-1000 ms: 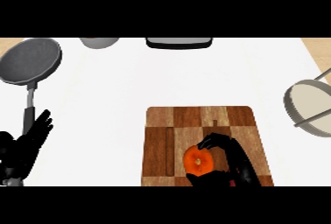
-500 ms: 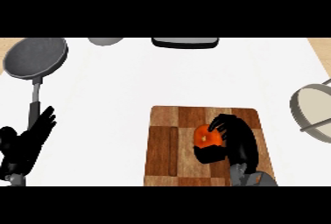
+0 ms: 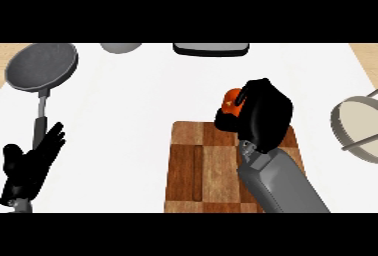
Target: Pick the squash from the cutting board and place it in the tiered basket
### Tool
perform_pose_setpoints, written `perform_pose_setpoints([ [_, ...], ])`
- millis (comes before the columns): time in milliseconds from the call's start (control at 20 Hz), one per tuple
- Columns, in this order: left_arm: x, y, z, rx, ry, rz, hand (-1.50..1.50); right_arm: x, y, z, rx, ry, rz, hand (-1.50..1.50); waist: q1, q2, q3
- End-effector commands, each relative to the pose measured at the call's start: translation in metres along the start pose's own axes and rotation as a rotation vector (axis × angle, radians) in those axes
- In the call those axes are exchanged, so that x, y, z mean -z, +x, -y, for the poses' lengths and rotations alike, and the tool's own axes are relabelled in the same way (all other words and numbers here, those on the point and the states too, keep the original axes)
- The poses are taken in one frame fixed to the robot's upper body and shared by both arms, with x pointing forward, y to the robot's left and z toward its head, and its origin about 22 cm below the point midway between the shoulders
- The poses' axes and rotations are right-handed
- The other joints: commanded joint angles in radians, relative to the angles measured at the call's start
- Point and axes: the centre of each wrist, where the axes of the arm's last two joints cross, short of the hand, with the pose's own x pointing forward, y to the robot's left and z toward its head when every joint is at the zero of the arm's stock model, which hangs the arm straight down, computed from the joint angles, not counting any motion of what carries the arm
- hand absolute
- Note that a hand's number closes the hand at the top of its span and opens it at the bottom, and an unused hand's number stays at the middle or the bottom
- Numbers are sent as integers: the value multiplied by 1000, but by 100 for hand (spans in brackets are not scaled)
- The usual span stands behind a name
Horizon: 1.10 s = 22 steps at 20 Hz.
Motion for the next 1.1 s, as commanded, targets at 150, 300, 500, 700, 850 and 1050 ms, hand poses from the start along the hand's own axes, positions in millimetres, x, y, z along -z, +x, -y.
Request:
perform_pose_setpoints([
  [150, 0, -1, 5, 11, -5, -12, 0, 14, 72, 58, -24, -215, -204, 150, -3, 6, 3],
  [300, 2, 2, -18, -12, 8, -33, 0, 30, 79, 70, 30, -236, -215, 150, -10, 9, 4],
  [500, 0, -8, -8, -25, 26, -27, 0, 46, 76, 92, 50, -265, -203, 150, -29, 7, 5],
  [700, 0, -12, -6, -18, 36, -34, 0, 94, 59, 99, 79, -319, -205, 150, -23, 13, 5],
  [850, -5, -21, 5, -7, -3, -28, 0, 121, 45, 111, 19, -333, -205, 150, -24, 11, 5],
  [1050, -2, -10, 4, -25, 26, -26, 0, 151, 16, 92, -15, -371, -203, 150, -21, 12, 5],
])
